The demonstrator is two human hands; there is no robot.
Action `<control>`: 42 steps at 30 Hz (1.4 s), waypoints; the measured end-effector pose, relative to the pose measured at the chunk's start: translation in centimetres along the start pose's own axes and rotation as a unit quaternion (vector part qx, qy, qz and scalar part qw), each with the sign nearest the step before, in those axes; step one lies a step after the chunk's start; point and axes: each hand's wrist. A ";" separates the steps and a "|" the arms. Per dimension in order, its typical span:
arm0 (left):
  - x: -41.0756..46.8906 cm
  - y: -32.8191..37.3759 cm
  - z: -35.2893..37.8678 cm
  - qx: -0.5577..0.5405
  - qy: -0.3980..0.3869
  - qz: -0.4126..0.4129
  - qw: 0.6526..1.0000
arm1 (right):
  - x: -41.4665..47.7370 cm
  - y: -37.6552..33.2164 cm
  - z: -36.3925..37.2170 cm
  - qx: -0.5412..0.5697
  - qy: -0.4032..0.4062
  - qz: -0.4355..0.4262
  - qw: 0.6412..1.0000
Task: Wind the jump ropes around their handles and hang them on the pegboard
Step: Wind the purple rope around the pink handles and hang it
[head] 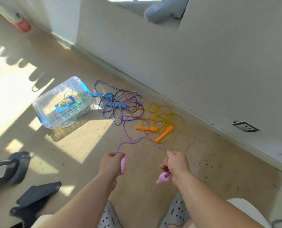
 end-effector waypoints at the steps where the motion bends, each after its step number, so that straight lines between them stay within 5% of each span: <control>1: -3.8 0.9 -0.7 -0.009 -0.010 0.008 1.000 | -2.9 -0.7 -1.1 -0.001 -0.013 0.003 1.000; 7: -24.8 9.3 -4.9 -0.130 -0.083 0.048 0.987 | -21.4 -7.1 -8.8 0.040 -0.097 -0.025 0.994; 17: -48.7 23.8 -10.1 -0.163 -0.151 0.196 0.955 | -46.6 -18.4 -23.7 0.051 -0.179 -0.168 0.968; 28: -58.3 30.6 -14.1 -0.128 -0.288 0.378 0.870 | -61.5 -19.1 -30.3 0.220 -0.129 -0.346 0.903; 35: -60.2 30.8 -14.3 0.012 -0.425 0.358 0.831 | -63.5 -15.5 -28.4 0.182 0.032 -0.353 0.917; 42: -62.5 27.3 -11.8 0.205 -0.543 0.370 0.725 | -65.0 -12.4 -26.6 0.173 0.061 -0.313 0.932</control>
Point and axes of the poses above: each hand's wrist, its own x-axis towards the middle knuckle, its own z-axis out of the palm, y = z × x, and after that the axes turned 3 degrees about z, right-handed
